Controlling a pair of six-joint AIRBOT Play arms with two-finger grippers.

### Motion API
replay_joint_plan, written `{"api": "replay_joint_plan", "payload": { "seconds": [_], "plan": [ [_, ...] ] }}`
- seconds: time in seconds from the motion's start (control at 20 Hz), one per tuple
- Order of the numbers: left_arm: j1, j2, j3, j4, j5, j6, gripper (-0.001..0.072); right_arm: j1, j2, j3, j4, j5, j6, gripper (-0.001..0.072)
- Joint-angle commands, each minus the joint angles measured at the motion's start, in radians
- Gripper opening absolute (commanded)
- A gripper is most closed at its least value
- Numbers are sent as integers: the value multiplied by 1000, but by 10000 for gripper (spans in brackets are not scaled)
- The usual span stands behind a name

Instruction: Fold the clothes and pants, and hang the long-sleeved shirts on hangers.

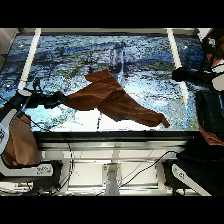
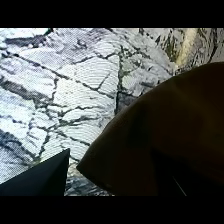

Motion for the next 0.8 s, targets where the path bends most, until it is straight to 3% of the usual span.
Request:
{"api": "replay_joint_plan", "payload": {
  "seconds": [0.0,0.1,0.15,0.25,0.4,0.5,0.75],
  "plan": [
    [0,-21,-1,-18,-1,39,562,1,0,0,0,-18,1,181],
    [-1,-36,-1,-70,0,40,556,1,0,0,0,-41,1,181],
    [-5,-46,-1,-89,4,40,489,2,0,0,0,-50,1,181],
    [-23,-63,-1,-91,15,40,430,1,-1,0,0,-54,1,181],
    [-45,-78,-1,-91,25,40,113,1,-1,0,0,-53,1,181],
    [-49,-77,2,-92,37,40,24,1,-2,-1,0,-51,1,181],
    [-37,-48,40,-87,13,40,15,2,-60,-22,0,-40,1,168]
  ]
}}
